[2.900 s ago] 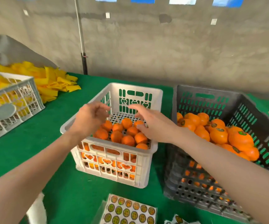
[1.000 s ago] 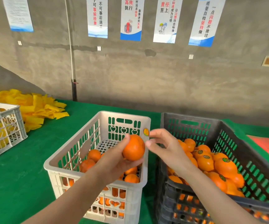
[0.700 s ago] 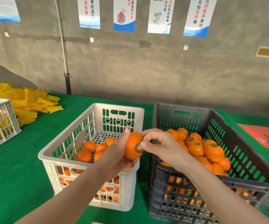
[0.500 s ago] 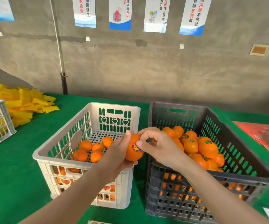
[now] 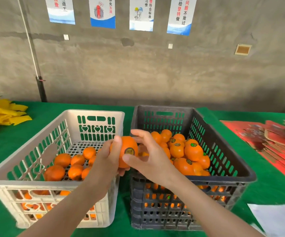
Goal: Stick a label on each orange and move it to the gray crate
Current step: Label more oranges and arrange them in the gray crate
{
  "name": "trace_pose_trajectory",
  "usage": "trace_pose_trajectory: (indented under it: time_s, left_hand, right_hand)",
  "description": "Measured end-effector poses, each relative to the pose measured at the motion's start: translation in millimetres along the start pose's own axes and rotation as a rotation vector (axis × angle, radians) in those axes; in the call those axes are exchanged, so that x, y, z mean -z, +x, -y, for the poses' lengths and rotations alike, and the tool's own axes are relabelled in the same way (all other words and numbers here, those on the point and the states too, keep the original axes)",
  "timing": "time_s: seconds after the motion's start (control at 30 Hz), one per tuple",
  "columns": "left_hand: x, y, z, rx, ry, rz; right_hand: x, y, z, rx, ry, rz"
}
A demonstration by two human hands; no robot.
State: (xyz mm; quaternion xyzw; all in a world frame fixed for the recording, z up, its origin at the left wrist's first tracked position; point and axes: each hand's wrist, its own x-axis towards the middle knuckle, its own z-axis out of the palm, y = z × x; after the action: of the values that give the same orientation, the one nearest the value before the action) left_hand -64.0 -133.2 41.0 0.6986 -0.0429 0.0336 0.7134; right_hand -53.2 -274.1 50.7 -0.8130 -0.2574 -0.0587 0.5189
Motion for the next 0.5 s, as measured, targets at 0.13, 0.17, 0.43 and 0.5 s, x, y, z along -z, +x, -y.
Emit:
trace_pose_trajectory:
  time_s: [0.13,0.17,0.43,0.5]
  left_hand:
    - [-32.4,28.0,7.4,0.194,-0.052,-0.007]
    - [-40.2,33.3,9.5,0.199,-0.01,0.003]
    - [-58.7,41.9,42.8,-0.306,0.883,0.187]
    - [-59.9,41.3,42.5,-0.321,0.916,0.188]
  right_hand:
    - [32.2,-0.2,-5.5,-0.057,-0.147,-0.051]
    - [46.7,1.1,-8.2,-0.09,-0.199,-0.048]
    - [156.3,5.8,-89.5,-0.825,-0.831,0.277]
    - [159.1,-1.2,-109.9,-0.936,-0.814,0.364]
